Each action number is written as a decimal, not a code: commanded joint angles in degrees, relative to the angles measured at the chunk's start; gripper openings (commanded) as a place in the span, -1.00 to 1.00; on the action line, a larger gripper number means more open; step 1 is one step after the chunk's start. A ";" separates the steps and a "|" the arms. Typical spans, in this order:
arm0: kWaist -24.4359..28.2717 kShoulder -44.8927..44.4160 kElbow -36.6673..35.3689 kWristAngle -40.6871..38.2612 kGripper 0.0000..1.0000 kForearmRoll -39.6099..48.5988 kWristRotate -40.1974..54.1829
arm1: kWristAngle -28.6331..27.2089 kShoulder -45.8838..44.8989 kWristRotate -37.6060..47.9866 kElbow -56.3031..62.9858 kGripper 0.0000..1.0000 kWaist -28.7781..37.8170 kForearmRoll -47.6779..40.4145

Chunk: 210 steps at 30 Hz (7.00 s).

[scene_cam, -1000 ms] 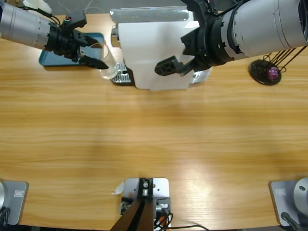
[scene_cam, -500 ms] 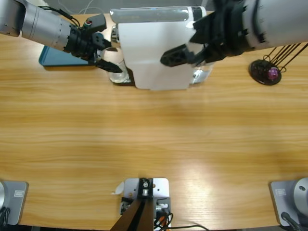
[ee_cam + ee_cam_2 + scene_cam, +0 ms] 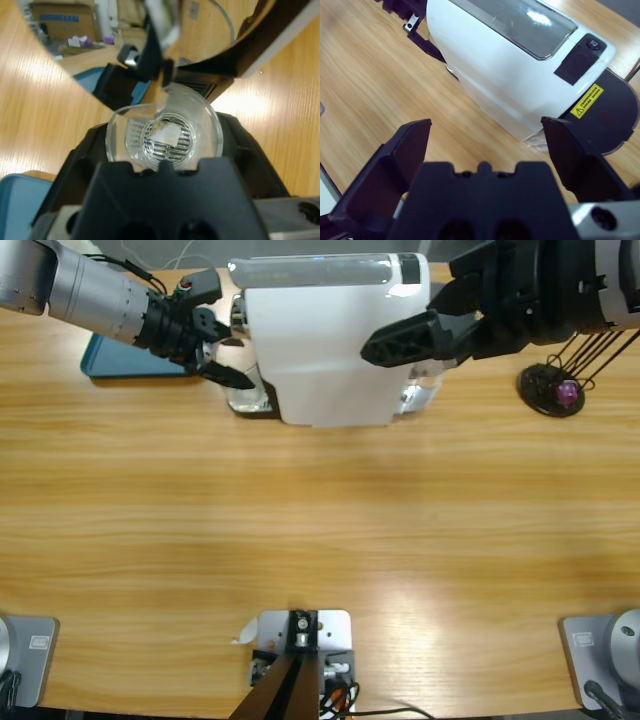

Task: Pour coffee

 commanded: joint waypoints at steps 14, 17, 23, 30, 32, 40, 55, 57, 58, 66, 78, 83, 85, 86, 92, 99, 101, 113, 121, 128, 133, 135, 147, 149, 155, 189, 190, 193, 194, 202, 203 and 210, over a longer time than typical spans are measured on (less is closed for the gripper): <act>1.08 2.50 1.35 -1.23 0.84 0.11 -6.71 | -1.05 -1.27 -0.70 1.27 1.00 -0.69 2.38; 0.99 1.13 2.07 -0.76 0.61 0.14 -8.55 | -1.03 -1.18 -0.70 1.29 1.00 -0.67 2.49; 1.99 -0.33 2.70 -1.34 0.98 -0.03 -7.04 | -0.87 -1.18 -0.65 1.47 1.00 -0.50 2.73; 3.19 -1.31 3.28 -4.21 0.98 -0.03 -5.05 | -0.93 -1.48 -0.61 1.47 1.00 -0.30 2.84; 4.01 -2.60 3.81 -5.58 0.98 -0.03 -5.05 | -1.10 -1.61 -0.61 1.27 1.00 -0.27 2.82; 6.60 -14.30 10.72 -8.05 0.98 0.16 -5.90 | -3.23 -2.34 -0.70 -4.49 0.39 -0.27 5.46; 6.70 -28.24 26.27 -1.20 0.98 0.27 -20.77 | -1.40 16.45 0.72 -35.04 -1.00 -10.34 27.18; 6.75 -28.56 26.48 0.08 0.98 1.27 -21.23 | 0.23 18.57 1.06 -36.66 -1.00 -11.20 27.57; 6.83 -28.58 26.57 0.49 0.98 1.62 -21.23 | 0.78 19.50 1.27 -37.17 -1.00 -11.50 27.69; 6.95 -27.47 27.45 0.52 0.98 1.11 -20.91 | 2.98 21.58 2.06 -37.82 -1.00 -12.45 29.52; 7.05 -27.47 28.01 0.52 0.99 1.11 -20.70 | 2.43 23.37 2.20 -37.80 -1.00 -13.24 29.73; 7.14 -27.38 28.05 0.52 0.99 1.11 -20.72 | 2.52 23.51 2.20 -37.75 -1.00 -13.15 29.71; 7.14 -27.10 28.07 0.52 0.99 1.09 -20.72 | 2.69 23.53 2.20 -37.73 -1.00 -12.98 29.66; 7.14 -26.89 28.10 0.52 0.99 1.11 -20.70 | 2.80 23.64 2.20 -37.75 -1.00 -12.94 29.63; 7.32 -26.64 28.43 0.52 0.99 1.02 -20.63 | 2.91 23.95 2.22 -37.91 -1.00 -12.89 29.63; 7.35 -26.24 28.50 0.52 0.99 0.92 -20.52 | 3.12 24.22 2.29 -37.99 -1.00 -12.77 29.64; 7.41 -26.15 28.50 0.52 0.99 0.85 -20.52 | 3.08 24.22 2.38 -37.99 -1.00 -12.71 29.71; 7.41 -25.50 28.43 0.52 0.99 0.69 -20.52 | 2.91 25.31 2.78 -37.73 -1.00 -12.45 30.52; 7.41 -25.33 28.68 0.52 0.99 0.67 -20.43 | 2.18 25.53 2.90 -37.34 -1.00 -11.92 32.53; 7.23 -25.78 28.47 -0.25 0.99 0.46 -20.49 | -0.87 17.24 0.00 -48.03 0.36 -11.29 33.60; 6.26 -30.48 28.08 -0.88 0.99 1.76 -21.44 | -0.15 9.19 -0.44 -36.57 1.00 -9.15 34.00; 5.75 -31.20 28.38 -0.80 0.99 4.06 -22.07 | -0.15 4.56 -0.70 -25.60 1.00 -8.32 28.45; 5.00 -36.58 27.50 0.58 0.99 6.31 -21.91 | 4.03 -15.60 -2.37 23.04 1.00 -7.70 -7.29; 5.12 -36.51 27.71 0.56 0.99 5.30 -21.77 | 2.69 -19.61 -2.37 28.47 1.00 -7.70 -11.58; 5.37 -35.96 26.20 1.82 0.98 2.71 -22.95 | -0.84 -24.53 -7.38 32.19 1.00 -7.70 -12.82; 4.07 -27.58 19.19 2.54 0.99 2.99 -23.16 | -2.63 -19.01 -6.94 35.11 0.99 -7.62 -14.09; 4.07 -27.72 19.33 2.58 0.99 3.19 -23.16 | -2.63 -18.90 -6.94 35.13 0.99 -7.62 -14.14; 4.07 -28.10 19.68 2.77 0.99 3.61 -23.16 | -2.72 -18.96 -6.78 35.22 0.98 -7.62 -14.23; 4.07 -28.21 19.72 2.81 0.99 3.80 -23.16 | -2.72 -19.04 -6.76 35.22 0.98 -7.62 -14.23; 4.07 -30.21 20.75 2.95 0.99 3.92 -23.51 | -2.63 -18.69 -6.68 35.59 0.97 -7.62 -14.93; 4.07 -30.25 20.72 2.90 0.99 3.92 -23.53 | -2.63 -18.85 -6.68 35.66 0.97 -7.62 -14.93; 4.07 -29.76 20.59 2.90 0.99 3.84 -23.69 | -2.63 -18.41 -6.68 35.83 0.96 -7.35 -15.37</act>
